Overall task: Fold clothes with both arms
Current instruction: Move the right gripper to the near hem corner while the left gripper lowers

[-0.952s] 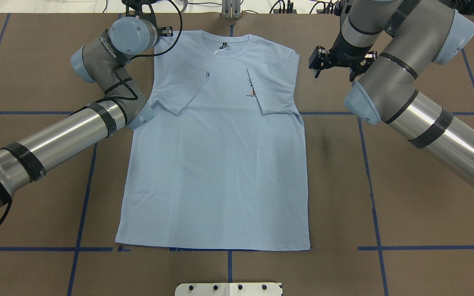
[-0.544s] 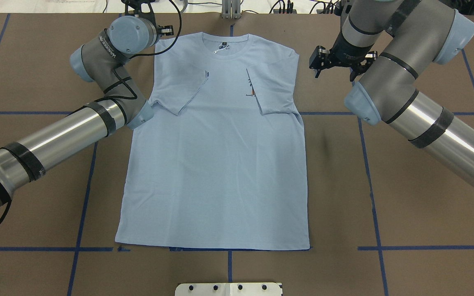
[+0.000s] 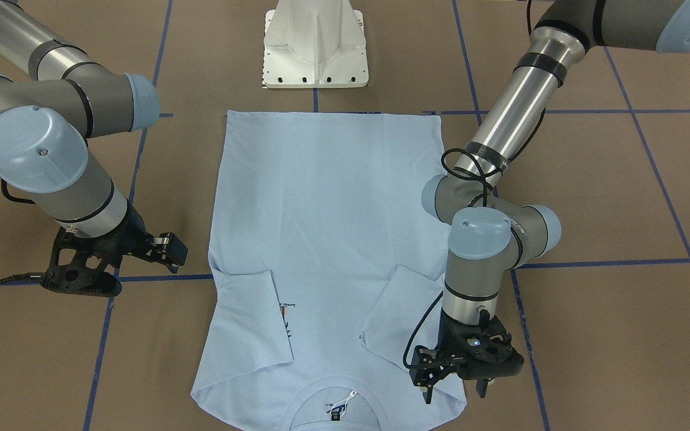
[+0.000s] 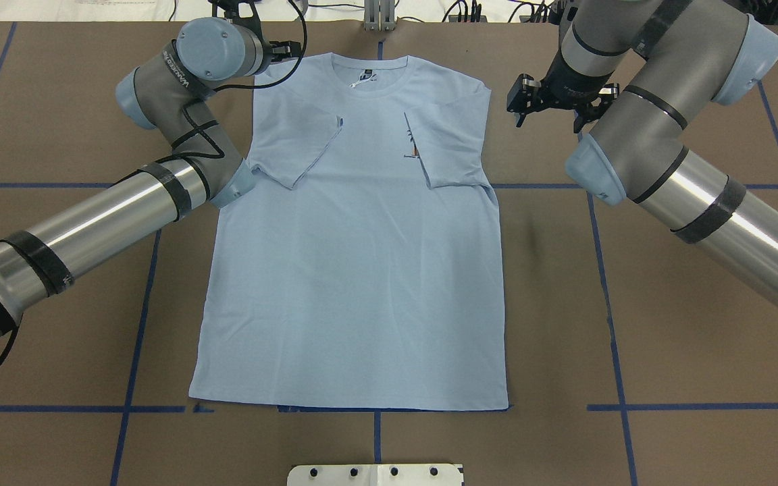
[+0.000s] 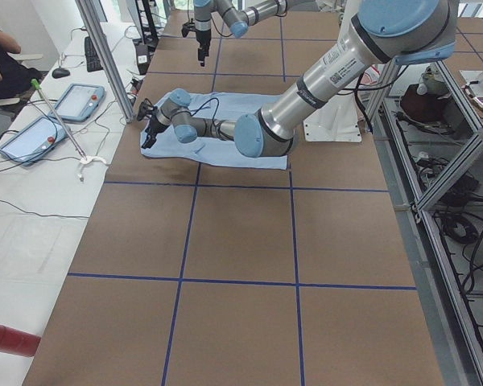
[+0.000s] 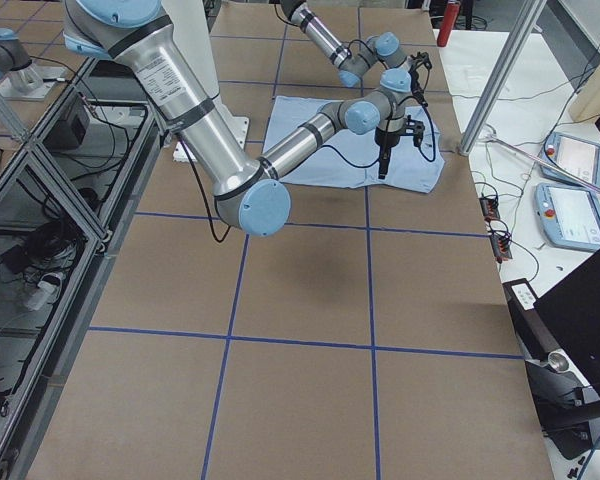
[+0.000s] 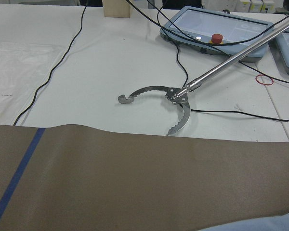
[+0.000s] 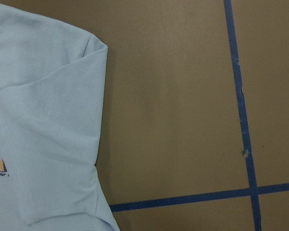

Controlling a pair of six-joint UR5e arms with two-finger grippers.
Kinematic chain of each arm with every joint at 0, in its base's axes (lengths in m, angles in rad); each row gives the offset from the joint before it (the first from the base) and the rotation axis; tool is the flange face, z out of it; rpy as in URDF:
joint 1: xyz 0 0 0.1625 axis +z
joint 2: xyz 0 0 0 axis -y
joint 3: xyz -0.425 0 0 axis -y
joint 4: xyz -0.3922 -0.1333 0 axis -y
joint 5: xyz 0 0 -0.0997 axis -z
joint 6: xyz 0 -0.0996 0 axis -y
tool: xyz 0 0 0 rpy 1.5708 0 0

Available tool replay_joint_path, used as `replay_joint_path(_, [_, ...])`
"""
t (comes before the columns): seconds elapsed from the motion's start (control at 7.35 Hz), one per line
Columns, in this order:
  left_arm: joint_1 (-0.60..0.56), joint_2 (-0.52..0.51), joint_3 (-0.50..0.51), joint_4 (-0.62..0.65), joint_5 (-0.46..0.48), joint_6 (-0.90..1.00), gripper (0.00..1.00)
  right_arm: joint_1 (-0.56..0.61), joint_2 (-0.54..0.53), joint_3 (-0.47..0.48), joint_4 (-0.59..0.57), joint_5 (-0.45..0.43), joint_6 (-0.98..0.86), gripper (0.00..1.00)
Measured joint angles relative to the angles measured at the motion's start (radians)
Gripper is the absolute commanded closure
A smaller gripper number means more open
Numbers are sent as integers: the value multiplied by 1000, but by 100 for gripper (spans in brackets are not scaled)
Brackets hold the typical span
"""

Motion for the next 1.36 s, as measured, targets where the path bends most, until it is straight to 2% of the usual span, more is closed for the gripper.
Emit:
replay_joint_path(0.41, [1,177,-299,42,-230,3,0,-24,-98,159,0,1,42,0])
replay_joint_path(0.82, [4,379,-663,238,-330,37,0,-111,-239,372,1,-16,146,0])
replay_joint_path(1.09, [10,538,-875,327,-371,82,0,-242,-340,523,9,-109,250,0])
replay_joint_path(1.36, [28,678,-1046,416,-384,117,0,-401,-399,582,57,-230,378,0])
